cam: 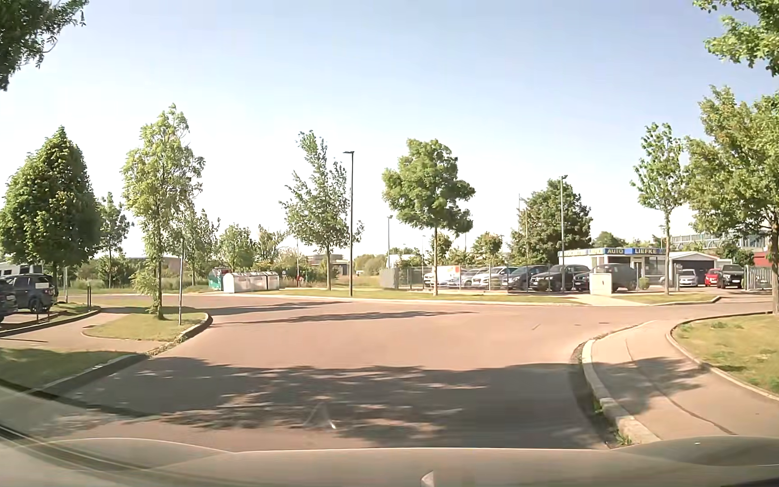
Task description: Follow the waypoints while adhering to traffic rules and regulations
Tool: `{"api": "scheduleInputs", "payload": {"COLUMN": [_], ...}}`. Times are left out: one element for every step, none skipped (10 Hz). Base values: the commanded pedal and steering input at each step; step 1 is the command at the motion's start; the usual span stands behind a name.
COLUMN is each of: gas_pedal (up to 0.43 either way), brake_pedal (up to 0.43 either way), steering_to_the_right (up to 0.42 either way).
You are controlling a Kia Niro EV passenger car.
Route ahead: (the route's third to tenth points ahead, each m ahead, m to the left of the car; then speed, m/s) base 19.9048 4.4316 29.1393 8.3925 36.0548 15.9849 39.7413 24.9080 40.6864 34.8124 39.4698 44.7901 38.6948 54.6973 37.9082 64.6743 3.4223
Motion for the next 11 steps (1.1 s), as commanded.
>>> {"api": "scheduleInputs", "payload": {"gas_pedal": [0.000, 0.000, 0.000, 0.000, 0.000, 0.000, 0.000, 0.000, 0.000, 0.000, 0.000], "brake_pedal": [0.098, 0.085, 0.085, 0.091, 0.098, 0.098, 0.110, 0.122, 0.128, 0.128, 0.116], "steering_to_the_right": [0.016, 0.015, 0.015, 0.016, 0.017, 0.020, 0.025, 0.032, 0.035, 0.035, 0.037]}}
